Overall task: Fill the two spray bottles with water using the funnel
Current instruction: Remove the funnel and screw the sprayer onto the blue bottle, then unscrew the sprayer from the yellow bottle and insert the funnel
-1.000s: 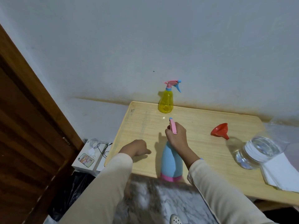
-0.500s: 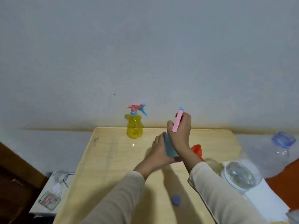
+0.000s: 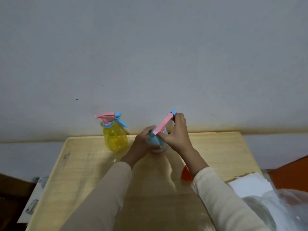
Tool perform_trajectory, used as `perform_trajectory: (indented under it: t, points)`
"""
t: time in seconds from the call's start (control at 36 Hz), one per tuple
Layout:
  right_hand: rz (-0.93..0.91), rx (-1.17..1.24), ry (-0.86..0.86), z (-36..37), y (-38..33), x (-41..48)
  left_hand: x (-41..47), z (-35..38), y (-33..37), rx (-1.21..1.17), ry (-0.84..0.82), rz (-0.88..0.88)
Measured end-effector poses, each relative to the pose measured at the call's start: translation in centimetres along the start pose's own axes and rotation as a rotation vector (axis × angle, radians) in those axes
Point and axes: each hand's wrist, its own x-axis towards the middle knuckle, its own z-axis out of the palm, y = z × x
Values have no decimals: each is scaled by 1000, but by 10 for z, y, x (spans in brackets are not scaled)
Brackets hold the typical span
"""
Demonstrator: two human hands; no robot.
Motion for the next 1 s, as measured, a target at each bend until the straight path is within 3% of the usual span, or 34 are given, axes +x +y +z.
perform_trajectory:
  t: [0.28, 0.64, 0.75, 1.0]
  points:
    - [94, 10, 232, 13, 7, 10, 30, 12, -4, 74, 44, -60]
    - [167, -91, 175, 8, 7, 12, 21, 12, -5, -76, 113, -136]
    - [213, -92, 169, 8, -1, 5, 18, 5, 0, 8, 85, -145]
    - [225, -82, 306, 29, -51, -36, -42, -51, 5, 176, 155, 64]
